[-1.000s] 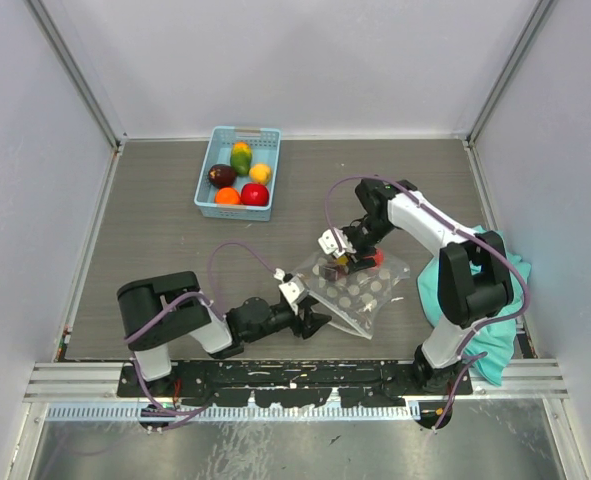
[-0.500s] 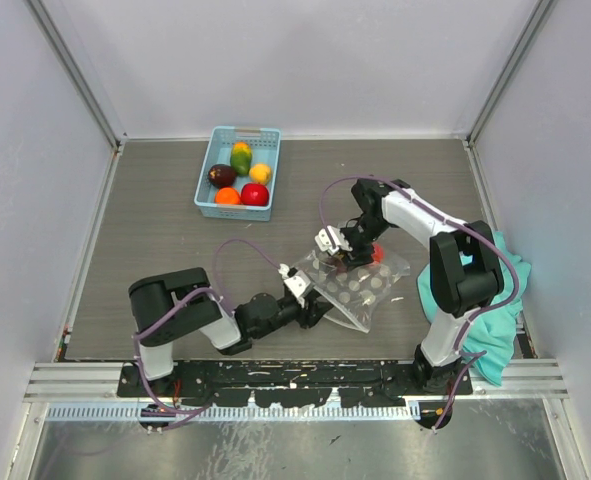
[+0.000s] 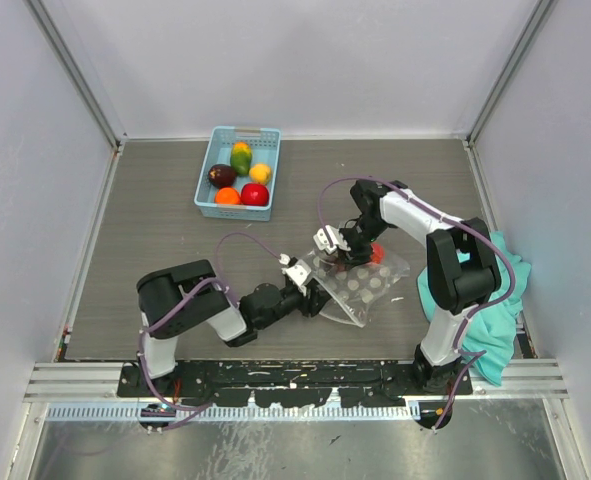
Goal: Open the zip-top bag and remove the fake food
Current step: Pick up the fake fruit from the zipper food storage bag.
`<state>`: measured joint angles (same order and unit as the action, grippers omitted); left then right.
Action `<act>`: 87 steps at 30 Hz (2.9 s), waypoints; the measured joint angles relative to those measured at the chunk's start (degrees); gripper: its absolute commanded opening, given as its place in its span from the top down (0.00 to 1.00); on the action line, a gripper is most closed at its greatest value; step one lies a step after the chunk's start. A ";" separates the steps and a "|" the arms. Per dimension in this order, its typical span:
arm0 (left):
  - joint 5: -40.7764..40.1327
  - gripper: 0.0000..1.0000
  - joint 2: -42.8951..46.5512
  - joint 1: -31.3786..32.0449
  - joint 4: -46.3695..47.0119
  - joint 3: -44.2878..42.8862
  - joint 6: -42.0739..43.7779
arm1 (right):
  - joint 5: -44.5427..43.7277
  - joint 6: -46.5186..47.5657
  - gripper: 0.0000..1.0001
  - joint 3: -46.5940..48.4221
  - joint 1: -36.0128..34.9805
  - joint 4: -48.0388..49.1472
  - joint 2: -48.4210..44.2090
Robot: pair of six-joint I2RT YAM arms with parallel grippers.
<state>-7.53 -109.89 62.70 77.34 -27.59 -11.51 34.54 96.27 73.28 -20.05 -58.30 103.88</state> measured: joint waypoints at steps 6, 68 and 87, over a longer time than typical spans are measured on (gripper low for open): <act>1.20 0.61 -1.14 -1.95 0.04 -0.96 0.00 | 0.04 -0.46 0.64 -0.11 0.02 -0.13 0.28; 13.86 0.79 -0.37 -7.02 -0.28 0.04 0.39 | -6.69 9.97 0.66 12.33 -2.40 -5.86 8.46; 15.72 0.56 -2.27 -7.58 -0.31 -1.11 0.17 | -3.45 6.78 0.86 6.36 -3.02 -6.16 8.66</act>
<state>8.19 -112.16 55.11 77.03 -28.71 -11.33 31.09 103.04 79.64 -23.07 -64.47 112.53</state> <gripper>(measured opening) 0.416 0.152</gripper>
